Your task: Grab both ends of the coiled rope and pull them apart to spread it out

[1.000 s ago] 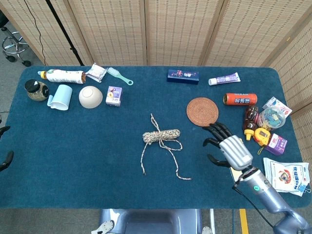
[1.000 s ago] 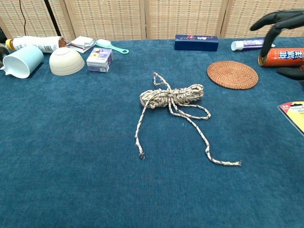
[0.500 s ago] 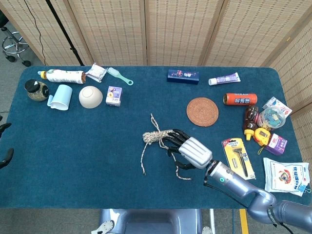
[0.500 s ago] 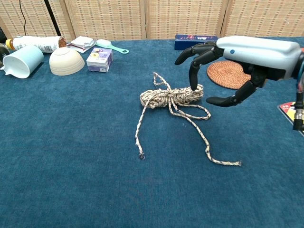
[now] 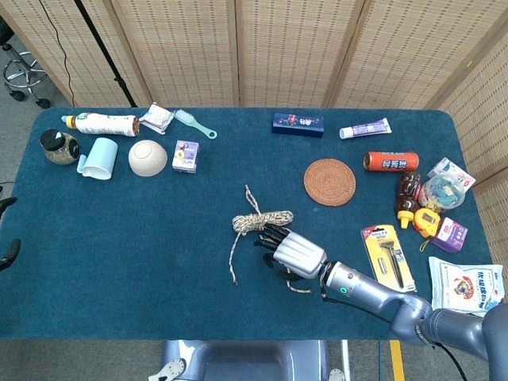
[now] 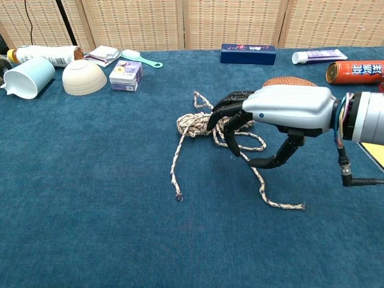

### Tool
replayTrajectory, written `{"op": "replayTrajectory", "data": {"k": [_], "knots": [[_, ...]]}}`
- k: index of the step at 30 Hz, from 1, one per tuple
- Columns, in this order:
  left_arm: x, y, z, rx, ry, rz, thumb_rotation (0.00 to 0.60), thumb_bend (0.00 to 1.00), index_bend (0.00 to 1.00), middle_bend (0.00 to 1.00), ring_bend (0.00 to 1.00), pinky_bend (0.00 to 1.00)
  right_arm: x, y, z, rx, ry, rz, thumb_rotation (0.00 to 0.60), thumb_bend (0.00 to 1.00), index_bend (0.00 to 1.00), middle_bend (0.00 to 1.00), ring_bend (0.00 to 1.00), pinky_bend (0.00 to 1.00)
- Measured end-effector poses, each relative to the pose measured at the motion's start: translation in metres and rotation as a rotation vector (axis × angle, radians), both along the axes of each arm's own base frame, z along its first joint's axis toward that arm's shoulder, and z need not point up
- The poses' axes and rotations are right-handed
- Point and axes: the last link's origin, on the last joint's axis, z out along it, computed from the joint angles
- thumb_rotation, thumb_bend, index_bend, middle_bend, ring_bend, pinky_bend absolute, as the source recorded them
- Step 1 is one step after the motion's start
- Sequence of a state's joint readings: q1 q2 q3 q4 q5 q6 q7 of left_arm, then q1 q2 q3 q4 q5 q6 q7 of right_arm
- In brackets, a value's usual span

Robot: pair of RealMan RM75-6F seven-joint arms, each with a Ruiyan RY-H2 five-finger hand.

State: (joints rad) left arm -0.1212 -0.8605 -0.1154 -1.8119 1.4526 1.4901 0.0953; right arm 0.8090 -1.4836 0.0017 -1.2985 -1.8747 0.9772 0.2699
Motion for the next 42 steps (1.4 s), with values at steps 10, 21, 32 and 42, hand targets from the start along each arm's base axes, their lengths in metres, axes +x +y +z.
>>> {"op": "replayTrajectory", "data": {"k": [10,21,32,42], "knots": [[0.002,0.000,0.001,-0.003,0.006,-0.002,0.597,0.36,0.18,0.09,0.16,0.01,-0.005,-0.002,-0.008,-0.010,0.035,0.049,0.600,0.39,0.54,0.20,0.07,0.00],[0.006,0.000,0.003,0.000,0.012,-0.005,0.598,0.36,0.18,0.09,0.15,0.01,-0.012,-0.002,-0.014,-0.023,-0.010,0.029,0.600,0.37,0.48,0.15,0.03,0.00],[0.008,-0.002,0.005,0.001,0.016,-0.007,0.596,0.36,0.18,0.09,0.15,0.01,-0.024,-0.001,-0.018,-0.037,-0.012,0.002,0.600,0.37,0.42,0.11,0.00,0.00],[0.014,-0.003,0.008,0.004,0.017,-0.018,0.596,0.36,0.18,0.09,0.15,0.01,-0.038,0.001,-0.018,-0.046,0.009,0.000,0.600,0.37,0.44,0.11,0.00,0.00]]}}
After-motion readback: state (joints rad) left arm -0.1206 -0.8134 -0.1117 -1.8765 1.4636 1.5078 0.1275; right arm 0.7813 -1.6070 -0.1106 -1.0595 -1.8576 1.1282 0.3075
